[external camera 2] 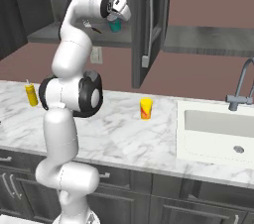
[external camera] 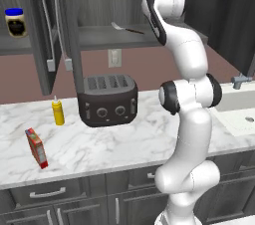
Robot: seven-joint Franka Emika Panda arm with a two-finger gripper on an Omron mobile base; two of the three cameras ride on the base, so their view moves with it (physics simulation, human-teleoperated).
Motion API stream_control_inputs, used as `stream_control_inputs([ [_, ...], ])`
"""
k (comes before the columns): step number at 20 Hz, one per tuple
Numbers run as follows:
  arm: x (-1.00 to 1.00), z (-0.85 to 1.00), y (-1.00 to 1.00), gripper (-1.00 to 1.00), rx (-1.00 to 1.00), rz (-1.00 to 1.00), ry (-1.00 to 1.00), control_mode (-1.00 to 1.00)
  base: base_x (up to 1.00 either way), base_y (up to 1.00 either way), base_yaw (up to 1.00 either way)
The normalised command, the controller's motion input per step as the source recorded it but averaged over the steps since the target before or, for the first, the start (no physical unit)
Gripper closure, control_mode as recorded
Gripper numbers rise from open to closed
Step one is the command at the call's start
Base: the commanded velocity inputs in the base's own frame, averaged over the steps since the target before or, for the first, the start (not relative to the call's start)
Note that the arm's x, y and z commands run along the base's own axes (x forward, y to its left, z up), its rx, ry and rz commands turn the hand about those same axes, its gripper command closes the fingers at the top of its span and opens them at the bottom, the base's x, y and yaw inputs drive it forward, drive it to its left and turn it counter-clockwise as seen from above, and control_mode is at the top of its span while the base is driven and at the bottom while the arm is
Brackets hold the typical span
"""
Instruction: Pick the canned food and cereal from the counter and place them in the cabinets closest to them.
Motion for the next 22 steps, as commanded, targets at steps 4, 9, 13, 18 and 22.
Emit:
stream_control_inputs([
  [4,0.0,0.0,0.0,-1.0,-0.03,0.03,0.05,-1.0,0.0,0.0,0.0],
  [9,-0.35,0.08,0.0,-1.0,-0.05,0.07,0.09,-1.0,0.0,0.0,0.0],
  [13,-0.76,0.08,0.0,-1.0,-0.07,0.12,0.03,-1.0,0.0,0.0,0.0],
  [18,-0.94,0.04,0.0,-1.0,-0.09,0.14,0.01,-1.0,0.0,0.0,0.0],
  [22,-0.98,0.0,0.0,-1.0,-0.11,0.15,0.0,-1.0,0.0,0.0,0.0],
])
